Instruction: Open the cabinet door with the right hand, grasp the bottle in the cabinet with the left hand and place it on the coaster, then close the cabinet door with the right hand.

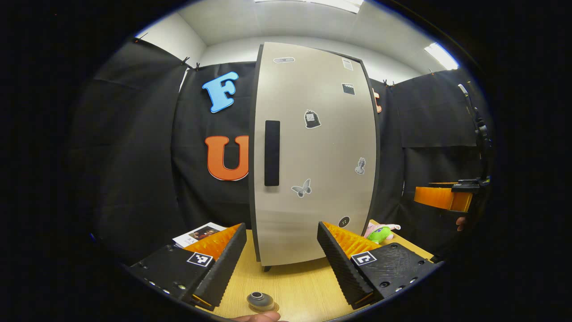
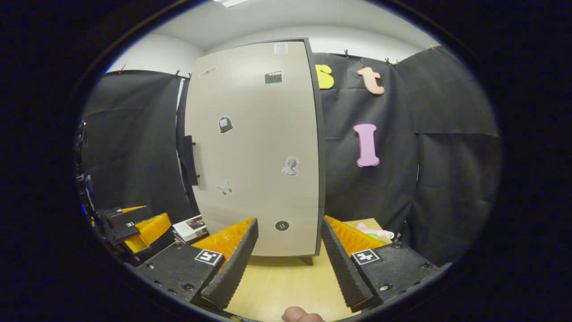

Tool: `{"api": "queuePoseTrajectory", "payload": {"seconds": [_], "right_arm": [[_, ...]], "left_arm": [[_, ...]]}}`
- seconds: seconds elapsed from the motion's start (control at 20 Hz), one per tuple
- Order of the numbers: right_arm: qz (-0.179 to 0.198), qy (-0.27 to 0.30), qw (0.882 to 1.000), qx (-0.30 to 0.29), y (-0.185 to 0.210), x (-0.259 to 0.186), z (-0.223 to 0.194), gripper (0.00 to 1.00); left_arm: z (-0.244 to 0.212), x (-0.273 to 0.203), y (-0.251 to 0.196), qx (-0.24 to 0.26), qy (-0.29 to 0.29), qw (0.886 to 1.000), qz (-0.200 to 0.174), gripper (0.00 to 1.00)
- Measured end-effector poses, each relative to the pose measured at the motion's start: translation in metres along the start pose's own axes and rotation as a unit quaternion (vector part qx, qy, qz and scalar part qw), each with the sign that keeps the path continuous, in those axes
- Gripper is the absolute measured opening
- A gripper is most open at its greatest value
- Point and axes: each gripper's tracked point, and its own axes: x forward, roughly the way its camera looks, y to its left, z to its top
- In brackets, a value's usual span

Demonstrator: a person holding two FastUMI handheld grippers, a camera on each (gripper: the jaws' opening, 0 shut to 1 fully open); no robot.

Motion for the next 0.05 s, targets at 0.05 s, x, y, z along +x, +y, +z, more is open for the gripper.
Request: {"api": "queuePoseTrajectory", "payload": {"seconds": [0.05], "right_arm": [[0.002, 0.0, 1.0, -0.001, 0.0006, -0.0008, 0.0004, 0.91]], "left_arm": [[0.0002, -0.0008, -0.0003, 0.002, 0.0, 1.0, -0.001, 0.96]]}}
